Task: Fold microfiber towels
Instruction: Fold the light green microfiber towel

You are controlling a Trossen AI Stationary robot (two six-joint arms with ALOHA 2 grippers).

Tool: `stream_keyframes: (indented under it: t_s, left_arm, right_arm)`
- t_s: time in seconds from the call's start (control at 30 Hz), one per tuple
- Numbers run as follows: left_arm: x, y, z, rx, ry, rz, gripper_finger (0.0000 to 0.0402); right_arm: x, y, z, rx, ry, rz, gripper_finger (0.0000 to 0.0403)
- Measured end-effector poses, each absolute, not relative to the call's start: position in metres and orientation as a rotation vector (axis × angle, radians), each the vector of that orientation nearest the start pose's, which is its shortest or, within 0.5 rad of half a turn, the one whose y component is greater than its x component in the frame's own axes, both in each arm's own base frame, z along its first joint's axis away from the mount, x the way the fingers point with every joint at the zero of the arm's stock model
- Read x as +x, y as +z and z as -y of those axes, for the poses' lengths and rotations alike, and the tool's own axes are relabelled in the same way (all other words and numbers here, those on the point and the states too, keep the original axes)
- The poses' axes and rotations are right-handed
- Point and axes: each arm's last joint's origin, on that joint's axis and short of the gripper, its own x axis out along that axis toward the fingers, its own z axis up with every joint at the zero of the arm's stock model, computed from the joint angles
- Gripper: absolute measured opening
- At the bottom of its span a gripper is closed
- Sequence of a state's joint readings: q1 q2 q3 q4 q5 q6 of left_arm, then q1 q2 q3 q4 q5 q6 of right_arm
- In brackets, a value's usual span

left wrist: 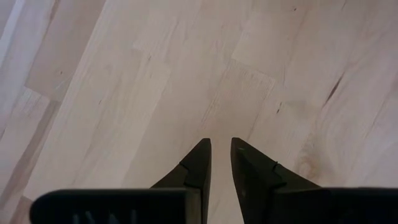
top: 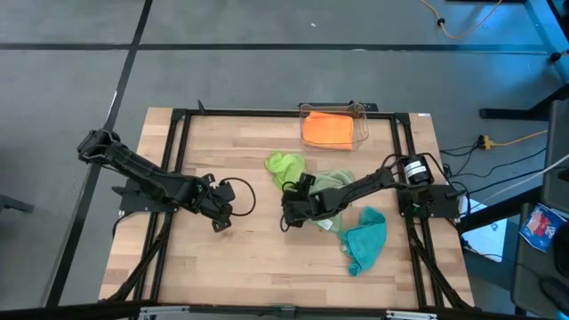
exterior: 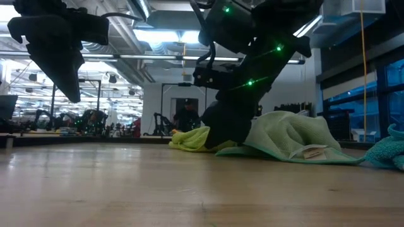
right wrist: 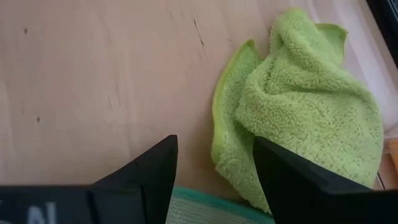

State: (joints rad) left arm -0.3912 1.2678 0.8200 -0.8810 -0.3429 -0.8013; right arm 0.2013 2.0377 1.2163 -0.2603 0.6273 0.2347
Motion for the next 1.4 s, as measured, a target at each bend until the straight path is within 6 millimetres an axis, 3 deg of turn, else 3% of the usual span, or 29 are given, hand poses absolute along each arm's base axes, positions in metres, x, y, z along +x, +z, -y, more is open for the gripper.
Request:
stream_keyframes:
  t_s: [0.4,0.87,1.13,1.4]
  left_arm:
    - [0.199,0.212,0.071,-0.201,0.464,-1.128,0.0055]
    - [0.199,0.212,0.070,-0.201,0.465,-1.127,0.0055]
    - [0.199,0.212,0.070,-0.201,0.465,-1.127,0.0055]
    - [0.199,0.212,0.070,-0.199,0.467,-1.125,0.0055]
  right_arm:
    - [0.384,0.113,-0.055,-0.135,-0.514,-0.949,0.0199]
    - [0.388,0.116,-0.053,-0.003,-0.587,-0.869,0.0011]
    - [0.396,0.124,-0.054,-0.012,-0.593,-0.797,0.0005]
    - [0.423,0.158,-0.061,-0.149,-0.451,-0.685,0.0003]
